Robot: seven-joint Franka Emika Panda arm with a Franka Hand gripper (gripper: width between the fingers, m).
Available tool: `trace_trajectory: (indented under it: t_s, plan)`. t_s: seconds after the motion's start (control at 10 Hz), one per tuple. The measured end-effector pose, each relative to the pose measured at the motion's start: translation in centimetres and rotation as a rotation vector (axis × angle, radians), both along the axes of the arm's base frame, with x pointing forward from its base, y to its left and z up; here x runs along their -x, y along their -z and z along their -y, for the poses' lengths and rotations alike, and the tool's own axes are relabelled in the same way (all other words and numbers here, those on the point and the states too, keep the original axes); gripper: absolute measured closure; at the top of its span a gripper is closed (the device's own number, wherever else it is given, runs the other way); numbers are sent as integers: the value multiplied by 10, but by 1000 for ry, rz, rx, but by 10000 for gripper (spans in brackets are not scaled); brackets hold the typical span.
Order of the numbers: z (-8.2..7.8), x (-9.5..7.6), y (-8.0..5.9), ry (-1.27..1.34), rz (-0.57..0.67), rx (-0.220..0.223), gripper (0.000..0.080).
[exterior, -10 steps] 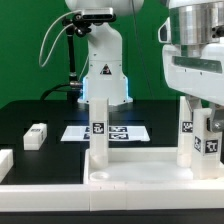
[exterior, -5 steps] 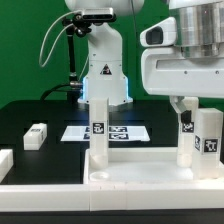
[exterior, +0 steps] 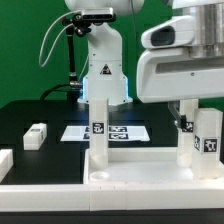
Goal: Assemble desk
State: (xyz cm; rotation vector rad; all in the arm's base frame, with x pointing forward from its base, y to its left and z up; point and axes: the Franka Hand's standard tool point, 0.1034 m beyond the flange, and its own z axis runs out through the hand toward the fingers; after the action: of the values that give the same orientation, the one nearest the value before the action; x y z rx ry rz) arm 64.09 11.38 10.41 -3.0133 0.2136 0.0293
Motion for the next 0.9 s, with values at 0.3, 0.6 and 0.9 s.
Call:
trace_trajectory:
  t_s: [0.3,0.6,0.9]
  plan:
    - [2,0,0,81,-9,3,259]
    - [5,0,1,294,-35,9,507]
    - [1,1,0,719,-83,29,507]
